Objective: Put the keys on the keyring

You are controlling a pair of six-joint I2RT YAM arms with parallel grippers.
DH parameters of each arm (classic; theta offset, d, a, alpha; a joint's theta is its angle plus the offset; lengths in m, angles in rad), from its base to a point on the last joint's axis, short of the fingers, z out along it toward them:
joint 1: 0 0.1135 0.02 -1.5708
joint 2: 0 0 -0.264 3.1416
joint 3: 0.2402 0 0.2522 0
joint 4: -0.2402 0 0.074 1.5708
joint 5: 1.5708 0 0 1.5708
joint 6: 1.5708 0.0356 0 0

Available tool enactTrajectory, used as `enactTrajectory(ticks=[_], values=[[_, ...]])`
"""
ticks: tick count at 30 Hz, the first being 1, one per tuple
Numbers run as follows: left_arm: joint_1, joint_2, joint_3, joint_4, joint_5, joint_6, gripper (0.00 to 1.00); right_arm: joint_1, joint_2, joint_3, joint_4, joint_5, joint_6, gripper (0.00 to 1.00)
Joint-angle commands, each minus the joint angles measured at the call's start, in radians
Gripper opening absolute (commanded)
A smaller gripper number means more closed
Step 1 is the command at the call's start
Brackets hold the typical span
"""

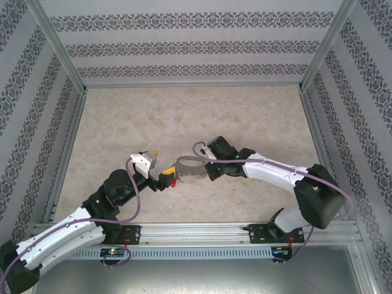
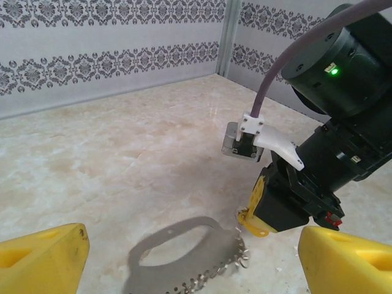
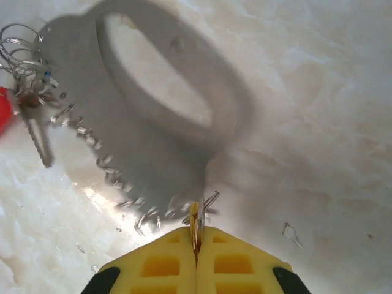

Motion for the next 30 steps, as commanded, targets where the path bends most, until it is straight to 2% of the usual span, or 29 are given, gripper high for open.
enactTrajectory(ticks=[1,5,11,18,20,22,23,26,30], values=[[0.011,-0.005,-0.004,0.022,0.015,-0.013,0.90,-0.025,-0.016,-0.033,0.064,-0.025,0.046,0.00],[0.011,0.012,-0.005,0.039,0.023,-0.019,0.92,-0.051,-0.005,-0.073,0.112,-0.049,0.066,0.03],[0.011,0.041,0.028,0.005,0.044,-0.017,0.97,-0.055,-0.068,-0.124,0.139,-0.025,0.094,0.20],[0.011,0.045,0.046,-0.032,0.060,-0.033,1.00,-0.040,-0.303,-0.143,0.101,0.062,0.051,0.35],[0.012,0.071,0.057,-0.042,0.071,-0.044,1.00,-0.027,-0.385,-0.125,0.092,0.087,0.007,0.50],[0.011,0.120,0.089,-0.093,0.078,-0.059,1.00,-0.024,-0.465,-0.114,0.100,0.113,-0.059,0.92],[0.011,0.146,0.110,-0.129,0.078,-0.060,1.00,-0.024,-0.498,-0.114,0.107,0.128,-0.086,0.98],[0.011,0.206,0.181,-0.260,0.014,-0.075,1.00,-0.033,-0.588,-0.140,0.143,0.212,-0.159,0.98],[0.011,0.177,0.208,-0.319,-0.164,-0.082,1.00,-0.107,-0.697,-0.224,0.227,0.259,-0.198,0.98]])
